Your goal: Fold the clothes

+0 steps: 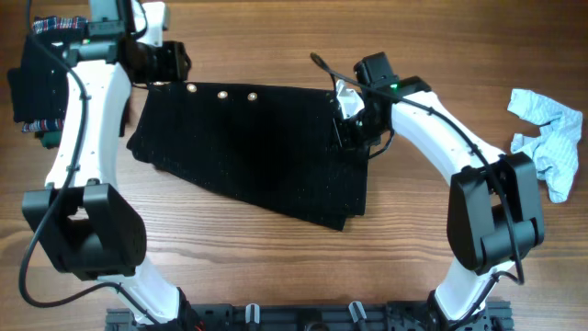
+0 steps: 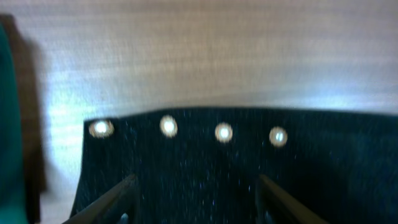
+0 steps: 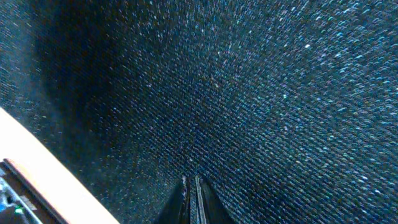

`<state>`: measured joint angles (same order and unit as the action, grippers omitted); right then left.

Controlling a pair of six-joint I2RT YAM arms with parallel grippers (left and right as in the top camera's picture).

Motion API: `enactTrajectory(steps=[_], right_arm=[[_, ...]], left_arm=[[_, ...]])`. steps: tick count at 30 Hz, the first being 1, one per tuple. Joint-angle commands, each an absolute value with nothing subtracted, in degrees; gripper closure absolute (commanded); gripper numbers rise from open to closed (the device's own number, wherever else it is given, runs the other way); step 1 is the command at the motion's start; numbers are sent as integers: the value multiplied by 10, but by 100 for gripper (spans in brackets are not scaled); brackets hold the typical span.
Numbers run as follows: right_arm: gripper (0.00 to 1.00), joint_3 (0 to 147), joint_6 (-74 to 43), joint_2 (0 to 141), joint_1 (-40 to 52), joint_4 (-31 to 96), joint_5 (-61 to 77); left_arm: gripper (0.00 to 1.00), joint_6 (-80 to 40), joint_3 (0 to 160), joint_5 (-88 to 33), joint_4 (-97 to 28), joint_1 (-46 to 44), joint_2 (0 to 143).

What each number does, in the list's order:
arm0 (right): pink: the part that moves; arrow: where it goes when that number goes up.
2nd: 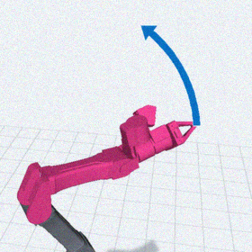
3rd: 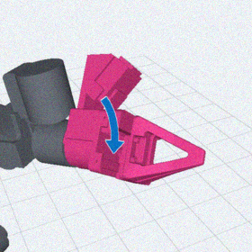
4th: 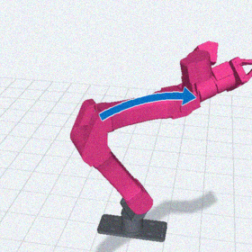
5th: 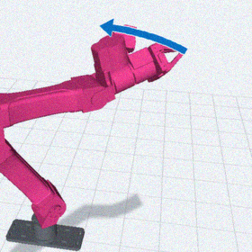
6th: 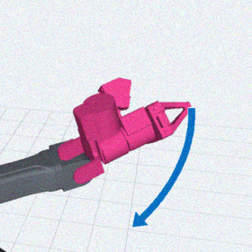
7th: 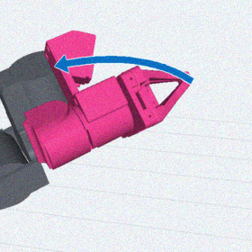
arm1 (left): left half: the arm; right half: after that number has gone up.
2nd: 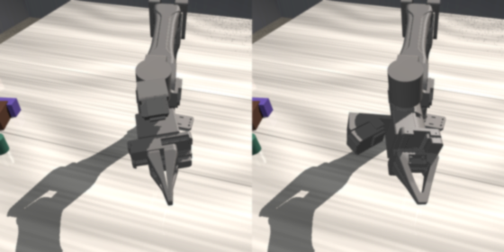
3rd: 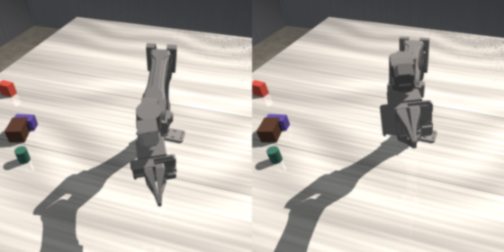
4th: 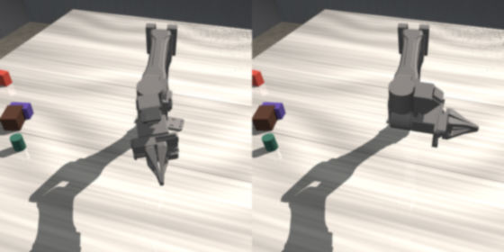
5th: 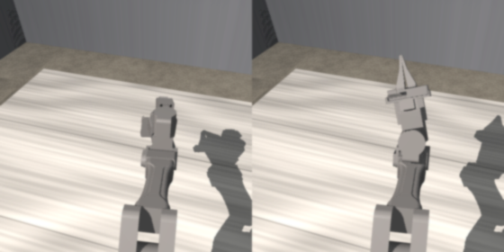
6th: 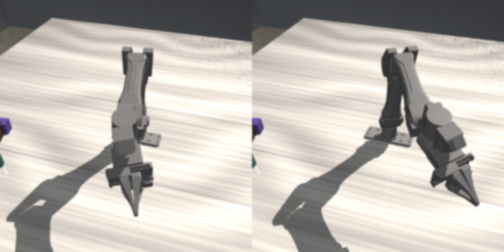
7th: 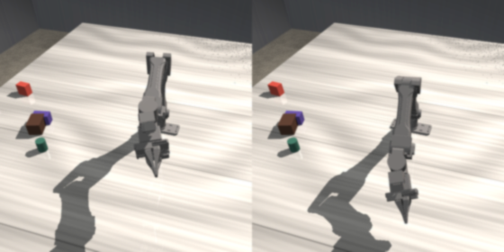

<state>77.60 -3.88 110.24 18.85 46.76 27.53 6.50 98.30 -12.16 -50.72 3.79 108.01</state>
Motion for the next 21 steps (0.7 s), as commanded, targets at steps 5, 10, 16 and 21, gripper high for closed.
enactTrajectory(steps=[5,10,16,21], right_arm=[[96,756,-41,1124,224,457,252],[96,756,-34,1126,242,454,252],[96,756,-48,1155,246,449,255],[96,756,-62,1173,246,453,265]], left_arm=[[42,75,990,-78,-597,25,1098],[42,75,990,-78,-656,25,1101],[43,72,990,-79,-695,25,1119],[46,69,990,-81,-711,25,1155]])
